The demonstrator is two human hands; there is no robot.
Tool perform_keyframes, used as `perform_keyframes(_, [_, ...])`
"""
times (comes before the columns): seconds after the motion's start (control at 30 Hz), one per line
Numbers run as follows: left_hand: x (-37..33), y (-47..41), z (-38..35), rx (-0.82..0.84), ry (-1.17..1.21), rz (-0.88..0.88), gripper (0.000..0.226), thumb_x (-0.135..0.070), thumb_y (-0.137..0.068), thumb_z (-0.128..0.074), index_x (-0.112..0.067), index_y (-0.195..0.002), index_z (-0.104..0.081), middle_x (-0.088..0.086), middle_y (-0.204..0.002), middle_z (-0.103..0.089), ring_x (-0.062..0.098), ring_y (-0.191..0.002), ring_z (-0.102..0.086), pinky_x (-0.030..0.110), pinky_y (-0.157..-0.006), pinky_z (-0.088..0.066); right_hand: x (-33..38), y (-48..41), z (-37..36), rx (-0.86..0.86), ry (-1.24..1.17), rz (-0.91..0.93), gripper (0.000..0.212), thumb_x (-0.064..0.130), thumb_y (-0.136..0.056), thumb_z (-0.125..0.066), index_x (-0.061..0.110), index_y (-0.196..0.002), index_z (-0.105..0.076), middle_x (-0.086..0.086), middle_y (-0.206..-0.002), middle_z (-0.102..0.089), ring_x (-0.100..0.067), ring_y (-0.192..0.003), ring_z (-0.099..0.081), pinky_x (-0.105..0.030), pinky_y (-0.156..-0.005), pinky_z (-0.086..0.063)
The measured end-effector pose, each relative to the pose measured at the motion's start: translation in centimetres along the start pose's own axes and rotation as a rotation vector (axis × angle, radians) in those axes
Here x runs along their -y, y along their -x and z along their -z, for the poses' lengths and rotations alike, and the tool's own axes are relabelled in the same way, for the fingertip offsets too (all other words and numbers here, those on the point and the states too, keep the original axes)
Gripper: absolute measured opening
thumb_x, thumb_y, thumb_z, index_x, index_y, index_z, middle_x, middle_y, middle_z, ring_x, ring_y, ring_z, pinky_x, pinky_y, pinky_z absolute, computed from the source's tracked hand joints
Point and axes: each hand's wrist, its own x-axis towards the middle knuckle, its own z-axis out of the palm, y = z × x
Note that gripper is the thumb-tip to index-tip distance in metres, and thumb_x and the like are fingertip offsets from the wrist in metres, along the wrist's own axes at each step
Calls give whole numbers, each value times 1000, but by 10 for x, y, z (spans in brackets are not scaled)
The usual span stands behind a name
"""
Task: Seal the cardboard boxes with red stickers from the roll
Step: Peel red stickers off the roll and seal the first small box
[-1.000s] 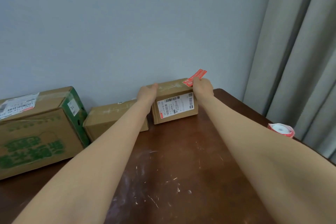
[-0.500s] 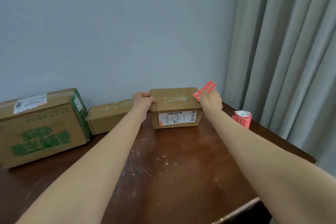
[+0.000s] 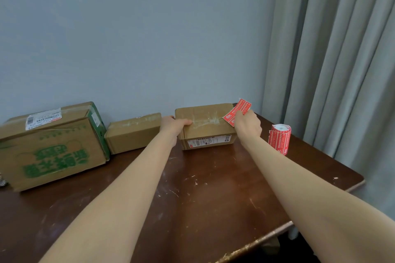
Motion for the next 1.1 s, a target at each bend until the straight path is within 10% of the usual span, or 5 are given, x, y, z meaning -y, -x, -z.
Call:
perform_keyframes(0.17, [2, -8, -3, 19, -4, 10, 27, -11, -82, -71, -7, -107, -61, 5, -98, -64, 24, -92, -61, 36, -86, -51, 0, -3, -1, 13, 3, -10, 35, 31, -101, -34, 10, -120, -54, -11, -119, -61, -31, -107, -58, -32, -80, -37])
perform_keyframes(0.43, [1, -8, -2, -16, -297, -22, 48, -45, -79, -67, -6, -107, -57, 7, -100, -62, 23, -82, -56, 32, -65, -42, 9, -11, 10, 60, 98, 43, 36, 33, -99, -34, 11, -115, -58, -10, -112, -64, -30, -95, -58, -31, -74, -37])
perform_keyframes(0.6, [-9, -3, 7, 52, -493, -37, 72, -51, -81, -62, -11, -137, -41, 8, -128, -53, 29, -110, -54, 37, -80, -49, 11, -11, 15, 105, 115, 47, 29, 27, -96, -38, 10, -106, -60, -8, -102, -62, -29, -89, -57, -31, -75, -40])
perform_keyframes(1.1, [-19, 0, -10, 136, -822, -119, 61, -37, -93, -49, -16, -147, -31, 9, -148, -39, 32, -126, -45, 46, -97, -46, 11, -22, 23, 137, -99, 115, 27, 26, -90, -60, 9, -71, -67, -1, -62, -58, -20, -62, -52, -29, -60, -41])
